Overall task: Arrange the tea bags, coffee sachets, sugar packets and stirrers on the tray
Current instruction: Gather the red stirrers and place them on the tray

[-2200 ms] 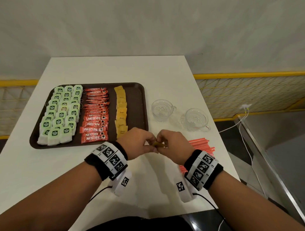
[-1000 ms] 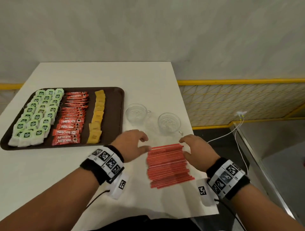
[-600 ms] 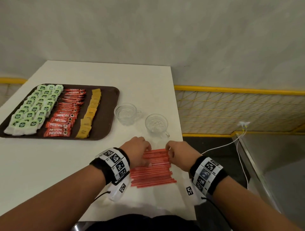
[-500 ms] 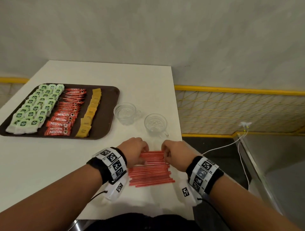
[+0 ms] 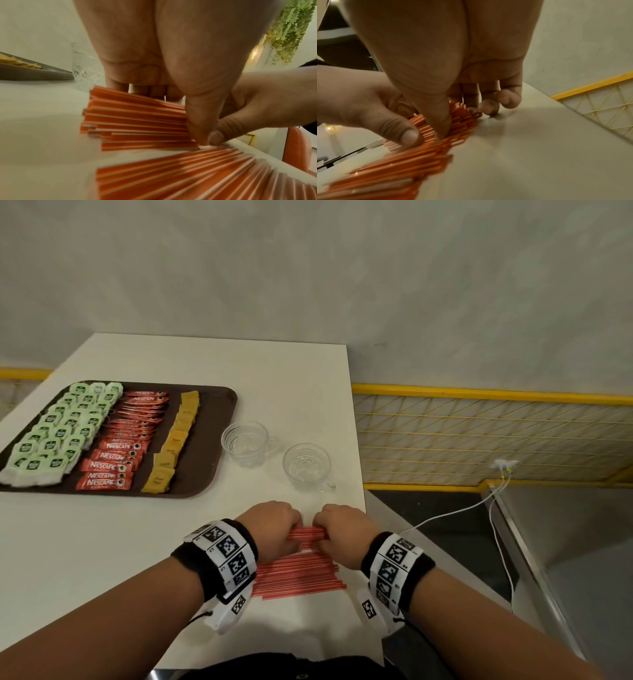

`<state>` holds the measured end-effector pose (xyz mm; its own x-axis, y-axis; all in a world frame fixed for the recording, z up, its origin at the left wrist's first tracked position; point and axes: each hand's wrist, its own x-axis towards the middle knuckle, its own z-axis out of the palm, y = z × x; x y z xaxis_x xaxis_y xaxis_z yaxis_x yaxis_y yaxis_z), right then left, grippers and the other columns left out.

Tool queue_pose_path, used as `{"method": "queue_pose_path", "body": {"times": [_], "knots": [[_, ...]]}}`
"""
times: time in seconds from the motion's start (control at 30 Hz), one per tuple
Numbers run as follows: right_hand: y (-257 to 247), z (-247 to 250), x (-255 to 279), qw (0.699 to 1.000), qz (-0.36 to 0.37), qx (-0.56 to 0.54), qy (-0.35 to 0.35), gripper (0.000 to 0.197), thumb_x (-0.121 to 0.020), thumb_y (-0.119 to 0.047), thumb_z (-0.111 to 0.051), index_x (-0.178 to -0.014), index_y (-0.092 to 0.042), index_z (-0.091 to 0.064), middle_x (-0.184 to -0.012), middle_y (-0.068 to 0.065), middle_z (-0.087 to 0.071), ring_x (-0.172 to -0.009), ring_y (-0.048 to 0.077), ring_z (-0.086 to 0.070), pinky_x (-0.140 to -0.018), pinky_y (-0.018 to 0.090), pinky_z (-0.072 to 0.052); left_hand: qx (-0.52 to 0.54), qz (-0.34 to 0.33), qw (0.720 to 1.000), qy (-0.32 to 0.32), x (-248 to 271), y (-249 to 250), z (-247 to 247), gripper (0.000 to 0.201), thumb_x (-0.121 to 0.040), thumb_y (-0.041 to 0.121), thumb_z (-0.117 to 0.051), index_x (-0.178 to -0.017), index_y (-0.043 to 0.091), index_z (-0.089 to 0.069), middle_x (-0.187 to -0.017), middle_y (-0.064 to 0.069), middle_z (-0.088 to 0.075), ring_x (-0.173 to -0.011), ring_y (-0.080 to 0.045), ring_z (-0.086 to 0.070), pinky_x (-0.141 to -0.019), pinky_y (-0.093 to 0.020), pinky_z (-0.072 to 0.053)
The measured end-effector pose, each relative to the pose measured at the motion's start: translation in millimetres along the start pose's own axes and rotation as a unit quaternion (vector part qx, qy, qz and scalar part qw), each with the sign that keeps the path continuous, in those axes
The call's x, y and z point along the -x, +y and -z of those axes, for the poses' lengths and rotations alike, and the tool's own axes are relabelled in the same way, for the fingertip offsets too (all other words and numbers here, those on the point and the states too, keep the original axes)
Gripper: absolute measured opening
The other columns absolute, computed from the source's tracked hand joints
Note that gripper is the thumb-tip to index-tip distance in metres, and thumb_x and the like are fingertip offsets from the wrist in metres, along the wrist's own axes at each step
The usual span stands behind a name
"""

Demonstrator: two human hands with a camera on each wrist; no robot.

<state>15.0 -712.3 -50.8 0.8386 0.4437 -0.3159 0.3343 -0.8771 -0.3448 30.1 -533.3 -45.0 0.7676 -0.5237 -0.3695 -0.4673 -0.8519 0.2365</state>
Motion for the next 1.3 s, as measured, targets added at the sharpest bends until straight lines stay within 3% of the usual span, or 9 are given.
{"method": "queue_pose_path", "body": {"times": [0.57, 0.77, 1.0, 1.1, 1.3], "knots": [[-4.0, -5.4, -5.0, 0.999, 0.012, 0.014, -0.028, 0.014, -0.095, -0.018, -0.051, -0.101, -0.008, -0.058, -0.107, 0.013, -0.055, -0.095, 0.031, -0.058, -0.077, 0.035, -0.042, -0.103, -0.005, 0.994, -0.031, -6.7, 8.7, -3.3, 0.027, -0.095, 0.029, -0.049, -0.112, 0.010, -0.058, -0.111, -0.011, -0.060, -0.099, -0.028, -0.059, -0.082, -0.034, -0.042], [-2.6, -5.2, -5.0, 1.000, 0.006, -0.003, -0.022, 0.014, -0.091, -0.021, -0.056, -0.095, -0.008, -0.063, -0.087, 0.004, -0.052, -0.079, 0.024, -0.051, -0.071, 0.031, -0.038, -0.098, -0.013, 0.993, -0.063, -6.1, 12.6, 1.1, 0.027, -0.094, 0.028, -0.048, -0.111, 0.011, -0.060, -0.108, -0.010, -0.061, -0.096, -0.027, -0.061, -0.084, -0.036, -0.047], [-7.7, -2.9, 0.3, 0.999, 0.003, 0.006, -0.038, 0.009, -0.092, -0.020, -0.053, -0.090, -0.013, -0.058, -0.101, 0.011, -0.061, -0.085, 0.028, -0.058, -0.076, 0.035, -0.046, -0.095, -0.003, 0.991, -0.099, -6.7, 15.4, 7.0, 0.026, -0.093, 0.029, -0.054, -0.107, 0.010, -0.063, -0.105, -0.009, -0.065, -0.095, -0.026, -0.062, -0.081, -0.033, -0.046], [-9.2, -3.4, 0.6, 1.000, 0.003, 0.009, -0.030, 0.015, -0.091, -0.022, -0.055, -0.096, -0.009, -0.061, -0.098, 0.010, -0.057, -0.091, 0.030, -0.059, -0.074, 0.033, -0.043, -0.106, -0.016, 0.989, -0.101, -5.0, 16.3, 11.0, 0.026, -0.093, 0.029, -0.053, -0.106, 0.010, -0.066, -0.101, -0.009, -0.067, -0.092, -0.026, -0.063, -0.079, -0.032, -0.047], [-13.5, -5.1, 2.2, 1.000, -0.007, 0.003, -0.017, 0.019, -0.096, -0.023, -0.051, -0.100, -0.008, -0.063, -0.095, 0.005, -0.045, -0.085, 0.027, -0.054, -0.075, 0.036, -0.044, -0.106, -0.054, 0.989, -0.083, 3.5, 8.4, 11.6, 0.025, -0.096, 0.026, -0.045, -0.104, 0.010, -0.063, -0.100, -0.009, -0.066, -0.088, -0.026, -0.063, -0.082, -0.037, -0.050]]}}
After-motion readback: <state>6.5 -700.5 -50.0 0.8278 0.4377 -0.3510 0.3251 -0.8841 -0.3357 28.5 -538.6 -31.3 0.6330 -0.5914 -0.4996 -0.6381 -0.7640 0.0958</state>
